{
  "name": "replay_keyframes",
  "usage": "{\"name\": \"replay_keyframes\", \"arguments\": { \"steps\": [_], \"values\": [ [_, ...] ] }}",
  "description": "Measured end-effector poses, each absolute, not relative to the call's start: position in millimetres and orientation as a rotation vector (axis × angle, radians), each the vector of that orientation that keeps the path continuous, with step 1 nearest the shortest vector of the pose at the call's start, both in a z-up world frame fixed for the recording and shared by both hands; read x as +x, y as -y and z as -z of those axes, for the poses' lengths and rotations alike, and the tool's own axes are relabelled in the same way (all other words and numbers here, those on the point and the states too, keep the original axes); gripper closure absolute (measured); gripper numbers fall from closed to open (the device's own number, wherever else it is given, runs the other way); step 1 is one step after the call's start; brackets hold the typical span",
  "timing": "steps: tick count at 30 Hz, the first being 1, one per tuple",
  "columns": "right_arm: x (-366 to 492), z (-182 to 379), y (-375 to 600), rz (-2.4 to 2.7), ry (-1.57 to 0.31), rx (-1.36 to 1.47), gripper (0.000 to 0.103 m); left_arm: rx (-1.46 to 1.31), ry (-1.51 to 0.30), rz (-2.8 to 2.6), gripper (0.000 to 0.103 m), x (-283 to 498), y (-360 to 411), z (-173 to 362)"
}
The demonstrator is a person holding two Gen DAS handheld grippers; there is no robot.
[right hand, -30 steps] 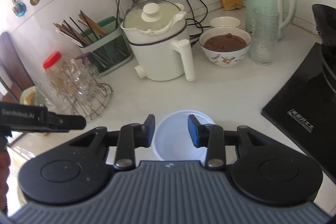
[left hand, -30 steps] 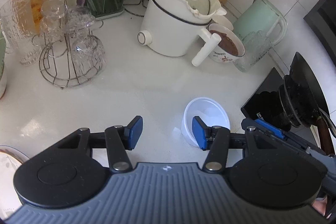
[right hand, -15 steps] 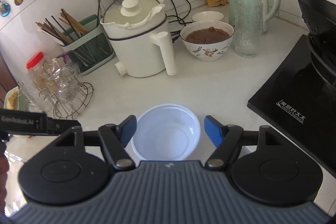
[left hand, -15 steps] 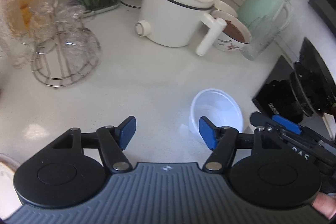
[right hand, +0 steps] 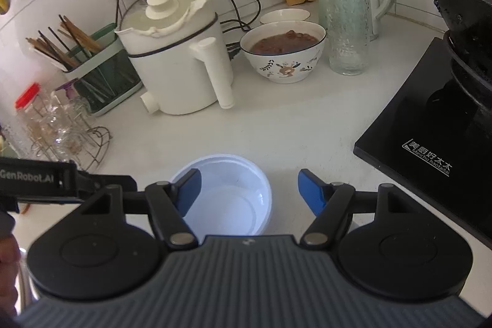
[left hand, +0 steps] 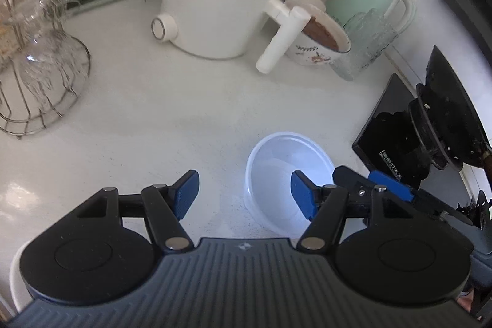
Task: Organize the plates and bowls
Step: 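Close both grippers on the rim of the plastic bowl, then lift the plastic bowl off the counter with both grippers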
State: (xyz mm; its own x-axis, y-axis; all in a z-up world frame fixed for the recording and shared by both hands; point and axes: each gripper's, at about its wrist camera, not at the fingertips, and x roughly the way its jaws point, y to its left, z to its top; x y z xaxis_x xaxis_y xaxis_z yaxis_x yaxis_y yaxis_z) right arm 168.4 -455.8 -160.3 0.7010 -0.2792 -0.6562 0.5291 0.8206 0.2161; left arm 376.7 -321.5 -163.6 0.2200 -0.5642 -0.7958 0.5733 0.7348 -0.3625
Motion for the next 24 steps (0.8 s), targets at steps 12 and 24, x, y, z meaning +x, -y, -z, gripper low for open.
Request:
{"name": "replay_keyframes", "arguments": {
  "steps": [12,24],
  "values": [
    [173,192,471,0.469,-0.749,0.495,0.057,0.028,-1.171,0.784,0.035,387,338,188],
    [184,198,468,0.416,-0.792,0.495,0.085,0.002,-1.210,0.785,0.079,388,344,201]
  ]
}}
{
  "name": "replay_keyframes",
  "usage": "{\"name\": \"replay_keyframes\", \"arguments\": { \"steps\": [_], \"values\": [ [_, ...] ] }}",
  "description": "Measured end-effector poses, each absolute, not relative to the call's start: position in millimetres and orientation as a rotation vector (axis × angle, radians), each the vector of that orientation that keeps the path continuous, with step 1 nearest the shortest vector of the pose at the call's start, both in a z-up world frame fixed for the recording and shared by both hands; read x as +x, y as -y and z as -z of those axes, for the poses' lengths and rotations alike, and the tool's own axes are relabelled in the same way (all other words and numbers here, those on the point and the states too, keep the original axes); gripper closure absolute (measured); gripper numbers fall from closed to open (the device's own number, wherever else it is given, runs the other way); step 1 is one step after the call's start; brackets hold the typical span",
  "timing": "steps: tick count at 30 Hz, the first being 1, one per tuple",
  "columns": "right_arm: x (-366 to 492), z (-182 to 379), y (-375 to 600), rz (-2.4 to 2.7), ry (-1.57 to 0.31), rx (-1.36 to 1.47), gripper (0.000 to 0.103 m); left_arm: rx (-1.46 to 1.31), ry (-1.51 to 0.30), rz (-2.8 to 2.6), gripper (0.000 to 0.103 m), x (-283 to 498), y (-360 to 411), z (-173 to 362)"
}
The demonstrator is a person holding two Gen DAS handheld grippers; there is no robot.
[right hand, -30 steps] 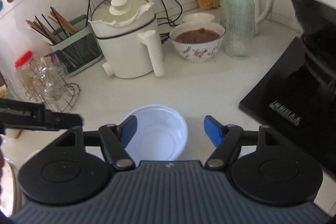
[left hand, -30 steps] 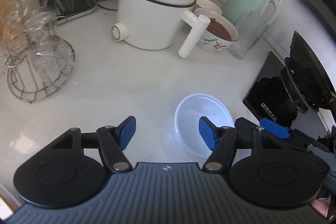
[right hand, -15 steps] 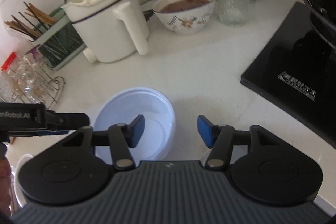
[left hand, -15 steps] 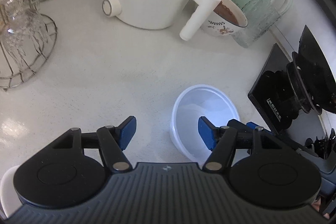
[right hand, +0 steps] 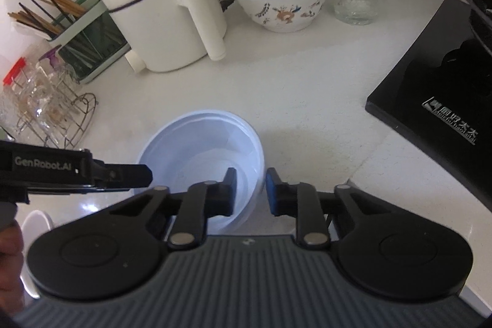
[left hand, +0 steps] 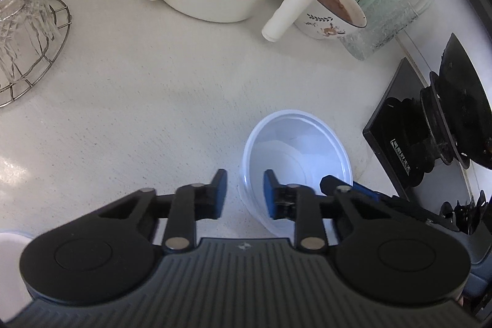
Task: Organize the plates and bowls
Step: 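Lift the plastic bowl off the counter with both grippers, then carry the plastic bowl with both grippers toward the plate stack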
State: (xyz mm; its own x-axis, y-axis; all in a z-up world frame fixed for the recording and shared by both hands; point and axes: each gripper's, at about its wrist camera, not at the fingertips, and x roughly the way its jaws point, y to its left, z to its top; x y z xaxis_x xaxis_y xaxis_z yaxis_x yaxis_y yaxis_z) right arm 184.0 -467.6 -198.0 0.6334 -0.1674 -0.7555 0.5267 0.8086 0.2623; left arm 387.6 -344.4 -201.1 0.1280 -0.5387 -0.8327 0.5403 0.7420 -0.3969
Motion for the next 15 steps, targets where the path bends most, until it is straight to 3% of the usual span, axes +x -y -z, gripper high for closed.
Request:
{"name": "replay_keyframes", "arguments": {
  "steps": [2,15],
  "values": [
    [184.1,199.6,468.5,0.417,-0.794,0.507,0.087,-0.023,-1.225,0.801,0.088,387.5,344.1,203.0],
    [177.3,197.3,466.6,0.403,-0.788,0.515,0.087,-0.052,-1.233,0.803,0.088,378.9,339.5,199.8]
  ]
}}
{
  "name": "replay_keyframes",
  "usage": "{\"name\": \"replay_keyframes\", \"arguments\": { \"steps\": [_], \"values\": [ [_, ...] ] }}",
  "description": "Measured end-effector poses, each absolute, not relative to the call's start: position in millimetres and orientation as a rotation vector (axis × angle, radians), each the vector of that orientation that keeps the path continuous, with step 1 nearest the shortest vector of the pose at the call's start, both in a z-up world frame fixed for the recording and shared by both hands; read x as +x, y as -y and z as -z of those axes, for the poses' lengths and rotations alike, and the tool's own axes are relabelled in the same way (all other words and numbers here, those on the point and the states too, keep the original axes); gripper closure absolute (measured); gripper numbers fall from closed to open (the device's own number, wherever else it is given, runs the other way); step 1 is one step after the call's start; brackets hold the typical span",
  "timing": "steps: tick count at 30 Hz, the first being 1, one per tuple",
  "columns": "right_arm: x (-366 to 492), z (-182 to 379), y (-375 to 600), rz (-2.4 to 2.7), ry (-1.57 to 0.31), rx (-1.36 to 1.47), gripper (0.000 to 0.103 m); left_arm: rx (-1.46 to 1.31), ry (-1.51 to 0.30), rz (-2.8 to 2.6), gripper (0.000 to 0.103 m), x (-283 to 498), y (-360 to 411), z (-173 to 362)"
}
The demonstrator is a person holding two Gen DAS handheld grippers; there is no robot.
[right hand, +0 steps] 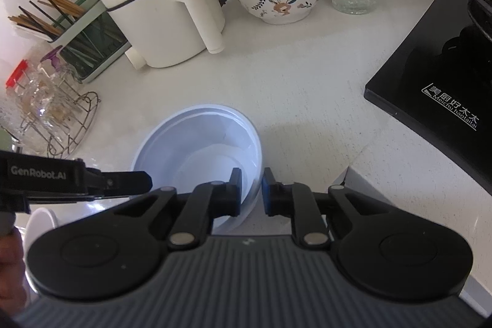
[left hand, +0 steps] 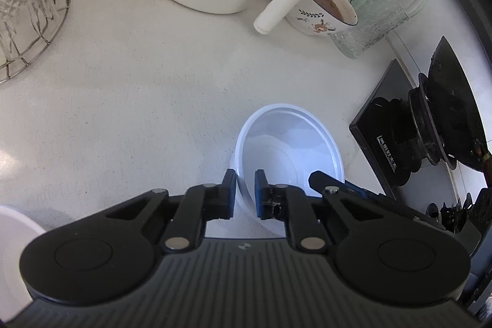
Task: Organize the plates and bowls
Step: 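Carry the plastic bowl with both grippers toward the plate stack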
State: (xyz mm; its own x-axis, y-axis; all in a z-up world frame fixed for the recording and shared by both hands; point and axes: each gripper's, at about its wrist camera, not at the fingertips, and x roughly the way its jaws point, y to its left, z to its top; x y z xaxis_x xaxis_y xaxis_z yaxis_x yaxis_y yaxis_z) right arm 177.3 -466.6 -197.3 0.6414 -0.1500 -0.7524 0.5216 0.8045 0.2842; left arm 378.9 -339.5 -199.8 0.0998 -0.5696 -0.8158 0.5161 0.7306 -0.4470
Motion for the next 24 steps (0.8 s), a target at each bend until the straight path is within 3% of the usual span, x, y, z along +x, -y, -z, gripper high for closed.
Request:
{"name": "replay_keyframes", "arguments": {
  "steps": [24],
  "values": [
    [160,141,435,0.303,-0.710,0.534,0.087,-0.073,-1.174,0.769,0.087,361,284,141]
  ]
}}
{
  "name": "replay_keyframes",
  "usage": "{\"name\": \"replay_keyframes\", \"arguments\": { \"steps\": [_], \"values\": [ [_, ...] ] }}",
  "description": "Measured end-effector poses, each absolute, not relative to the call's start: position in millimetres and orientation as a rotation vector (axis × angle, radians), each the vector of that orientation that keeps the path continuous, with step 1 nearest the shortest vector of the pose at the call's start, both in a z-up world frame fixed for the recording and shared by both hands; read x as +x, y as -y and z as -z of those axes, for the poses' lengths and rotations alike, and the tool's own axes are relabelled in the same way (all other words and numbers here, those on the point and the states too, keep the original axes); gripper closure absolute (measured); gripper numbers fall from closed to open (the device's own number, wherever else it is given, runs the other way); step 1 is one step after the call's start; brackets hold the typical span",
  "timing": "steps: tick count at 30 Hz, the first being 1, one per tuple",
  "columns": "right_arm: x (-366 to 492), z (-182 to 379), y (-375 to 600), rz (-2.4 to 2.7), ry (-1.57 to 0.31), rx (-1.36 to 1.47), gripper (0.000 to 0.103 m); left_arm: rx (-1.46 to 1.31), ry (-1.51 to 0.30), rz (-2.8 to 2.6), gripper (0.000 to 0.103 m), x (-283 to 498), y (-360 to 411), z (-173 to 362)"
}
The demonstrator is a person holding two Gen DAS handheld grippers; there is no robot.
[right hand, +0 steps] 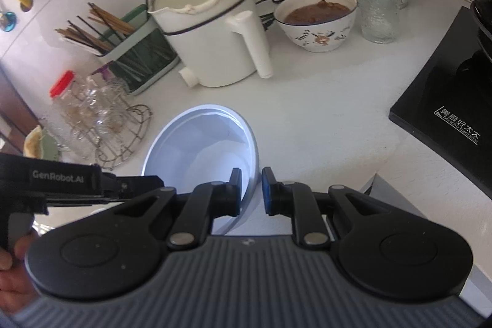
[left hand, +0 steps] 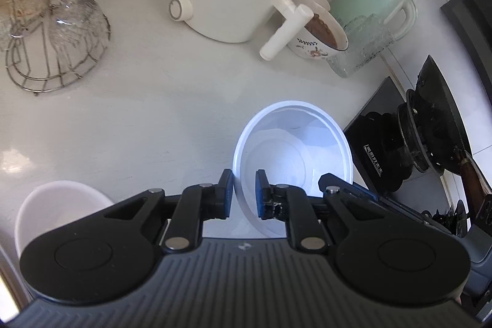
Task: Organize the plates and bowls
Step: 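Carry the plastic bowl with both grippers toward the plate stack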
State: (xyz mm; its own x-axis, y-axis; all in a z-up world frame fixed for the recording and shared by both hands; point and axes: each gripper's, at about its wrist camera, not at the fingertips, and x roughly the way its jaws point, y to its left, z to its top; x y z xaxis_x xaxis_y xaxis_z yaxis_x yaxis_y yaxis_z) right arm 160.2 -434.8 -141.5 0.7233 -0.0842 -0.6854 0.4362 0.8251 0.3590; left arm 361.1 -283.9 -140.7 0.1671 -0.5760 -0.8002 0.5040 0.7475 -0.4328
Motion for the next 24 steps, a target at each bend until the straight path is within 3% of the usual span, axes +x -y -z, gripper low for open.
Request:
{"name": "replay_keyframes", "arguments": {
  "steps": [24],
  "values": [
    [153,102,412,0.224,-0.697,0.552,0.086,-0.115,-1.175,0.748,0.087,352,242,106]
  ]
}}
